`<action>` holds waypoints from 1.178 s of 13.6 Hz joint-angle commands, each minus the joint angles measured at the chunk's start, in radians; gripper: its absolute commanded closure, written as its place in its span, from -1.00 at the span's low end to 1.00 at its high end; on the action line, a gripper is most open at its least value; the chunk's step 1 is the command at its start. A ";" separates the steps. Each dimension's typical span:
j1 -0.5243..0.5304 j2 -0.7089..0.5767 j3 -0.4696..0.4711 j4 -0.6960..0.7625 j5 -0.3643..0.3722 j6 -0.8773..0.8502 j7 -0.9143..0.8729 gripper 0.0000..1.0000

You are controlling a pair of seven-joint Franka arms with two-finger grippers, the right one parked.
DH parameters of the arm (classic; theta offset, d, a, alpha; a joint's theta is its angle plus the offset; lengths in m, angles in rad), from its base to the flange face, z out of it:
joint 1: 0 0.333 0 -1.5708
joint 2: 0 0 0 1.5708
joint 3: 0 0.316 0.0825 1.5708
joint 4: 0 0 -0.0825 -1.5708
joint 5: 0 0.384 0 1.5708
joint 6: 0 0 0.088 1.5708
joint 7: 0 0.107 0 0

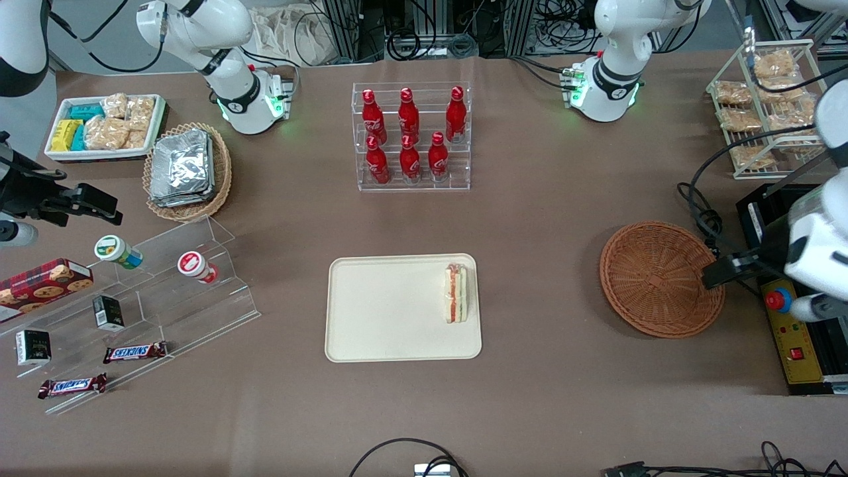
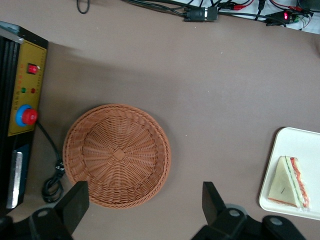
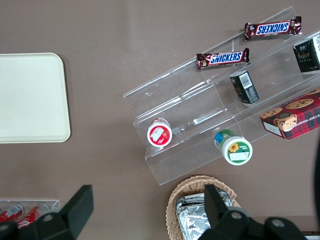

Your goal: Place sandwich from basket to tray

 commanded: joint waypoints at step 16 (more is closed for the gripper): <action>-0.049 -0.387 0.187 -0.328 -0.113 -0.054 0.457 -1.00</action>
